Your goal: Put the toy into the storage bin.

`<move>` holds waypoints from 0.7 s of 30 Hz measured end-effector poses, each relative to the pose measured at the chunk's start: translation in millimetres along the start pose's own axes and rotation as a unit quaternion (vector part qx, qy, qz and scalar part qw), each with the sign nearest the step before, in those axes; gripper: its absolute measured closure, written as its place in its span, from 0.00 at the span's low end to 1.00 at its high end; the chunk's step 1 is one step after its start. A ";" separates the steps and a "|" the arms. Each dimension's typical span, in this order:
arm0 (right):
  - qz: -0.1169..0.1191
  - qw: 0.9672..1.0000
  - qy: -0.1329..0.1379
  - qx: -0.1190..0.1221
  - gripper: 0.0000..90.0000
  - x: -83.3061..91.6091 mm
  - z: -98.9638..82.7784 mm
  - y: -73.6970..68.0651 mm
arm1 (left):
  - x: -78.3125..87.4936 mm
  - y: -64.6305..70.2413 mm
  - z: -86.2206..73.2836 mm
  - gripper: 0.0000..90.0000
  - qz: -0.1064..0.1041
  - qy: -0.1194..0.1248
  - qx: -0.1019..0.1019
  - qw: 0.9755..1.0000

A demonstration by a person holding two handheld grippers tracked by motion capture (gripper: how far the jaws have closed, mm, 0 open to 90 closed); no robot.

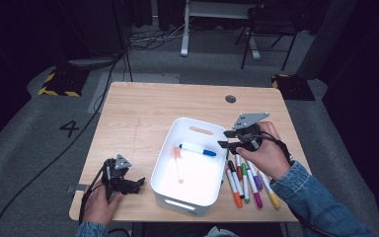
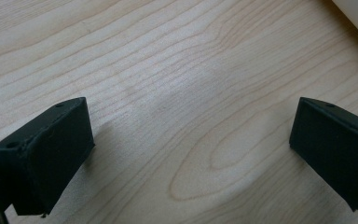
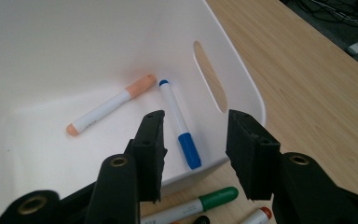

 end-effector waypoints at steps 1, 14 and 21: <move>-0.003 1.000 0.000 -0.007 0.64 1.5 -1.9 3.6 | 0.0 0.0 0.0 0.00 0.000 0.000 0.000 1.000; -0.028 0.997 -0.019 -0.063 0.62 13.4 -38.9 40.5 | 0.0 0.0 0.0 0.00 0.000 0.000 0.000 1.000; -0.055 0.993 -0.039 -0.093 0.63 16.9 -68.3 68.4 | 0.0 0.0 0.0 0.00 0.000 0.000 0.000 1.000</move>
Point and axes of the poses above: each handheld gripper's, and its own axes: x roughly backward along the jaws, z roughly out of its top, y roughly to its right, the point moved 10 cm from there along -x, roughly forward along the jaws, and after that the axes turned 11 degrees about -z, right-handed, at the moved point
